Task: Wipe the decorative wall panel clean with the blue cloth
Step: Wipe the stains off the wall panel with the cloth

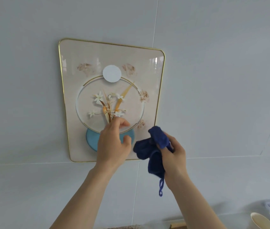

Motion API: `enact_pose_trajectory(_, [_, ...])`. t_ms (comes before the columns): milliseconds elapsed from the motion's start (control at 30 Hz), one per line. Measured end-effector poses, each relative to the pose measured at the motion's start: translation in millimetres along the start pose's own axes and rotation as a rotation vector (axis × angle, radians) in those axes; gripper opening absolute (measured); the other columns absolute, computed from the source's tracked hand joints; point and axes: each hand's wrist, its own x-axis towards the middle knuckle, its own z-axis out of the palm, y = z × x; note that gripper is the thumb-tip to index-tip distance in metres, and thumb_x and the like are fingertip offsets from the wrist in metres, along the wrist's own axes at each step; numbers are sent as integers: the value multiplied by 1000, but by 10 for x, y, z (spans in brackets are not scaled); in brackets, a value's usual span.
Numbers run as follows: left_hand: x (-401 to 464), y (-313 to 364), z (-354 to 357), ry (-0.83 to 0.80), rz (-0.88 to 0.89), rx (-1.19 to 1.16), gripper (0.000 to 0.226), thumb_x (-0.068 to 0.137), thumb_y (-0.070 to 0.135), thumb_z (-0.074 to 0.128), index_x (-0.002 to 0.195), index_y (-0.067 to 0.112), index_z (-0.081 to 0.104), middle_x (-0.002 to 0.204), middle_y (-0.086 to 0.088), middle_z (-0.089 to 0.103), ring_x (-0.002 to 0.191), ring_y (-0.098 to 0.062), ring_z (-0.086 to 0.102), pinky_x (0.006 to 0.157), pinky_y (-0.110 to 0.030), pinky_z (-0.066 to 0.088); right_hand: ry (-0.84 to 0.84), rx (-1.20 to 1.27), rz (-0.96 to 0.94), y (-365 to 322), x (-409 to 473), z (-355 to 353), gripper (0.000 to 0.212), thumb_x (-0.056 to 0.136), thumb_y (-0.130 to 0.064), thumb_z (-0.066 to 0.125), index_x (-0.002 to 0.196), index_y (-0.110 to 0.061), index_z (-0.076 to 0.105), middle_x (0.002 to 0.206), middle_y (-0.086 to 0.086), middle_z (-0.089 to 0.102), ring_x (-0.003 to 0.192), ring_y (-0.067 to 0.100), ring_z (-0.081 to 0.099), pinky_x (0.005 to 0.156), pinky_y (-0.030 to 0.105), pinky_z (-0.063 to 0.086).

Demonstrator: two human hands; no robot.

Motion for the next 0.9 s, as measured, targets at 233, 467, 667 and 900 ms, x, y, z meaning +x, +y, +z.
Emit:
enact_pose_trajectory(233, [451,-248,172,153,451,446,48,103,28,49,149,16,49,163,-4,41,156,-25,28,128,-51,20,246,-275,-737,-10,381,368,54,89,10,51,126,-22,73,128,2,59,117,10,60,99,24,51])
enact_pose_trajectory(467, [649,-519,316,203,521,413,56,109,33,19,156,14,40,167,-1,31,159,-24,20,131,-45,10,114,-732,-1045,456,616,612,51,95,-18,42,140,-15,64,157,15,47,150,37,36,117,50,36])
enact_pose_trajectory(667, [725,-644,408,289,580,470,56,109,32,17,156,14,40,166,-2,34,158,-24,22,131,-42,9,268,-877,-1172,721,745,691,45,107,-48,43,129,-25,74,153,11,53,150,40,38,115,70,31])
enact_pose_trajectory(900, [755,-721,516,410,618,555,54,108,31,23,157,15,39,166,-1,32,157,-24,25,130,-45,15,240,-906,-1268,942,808,560,11,98,-20,75,105,-18,83,140,15,65,142,45,46,110,68,41])
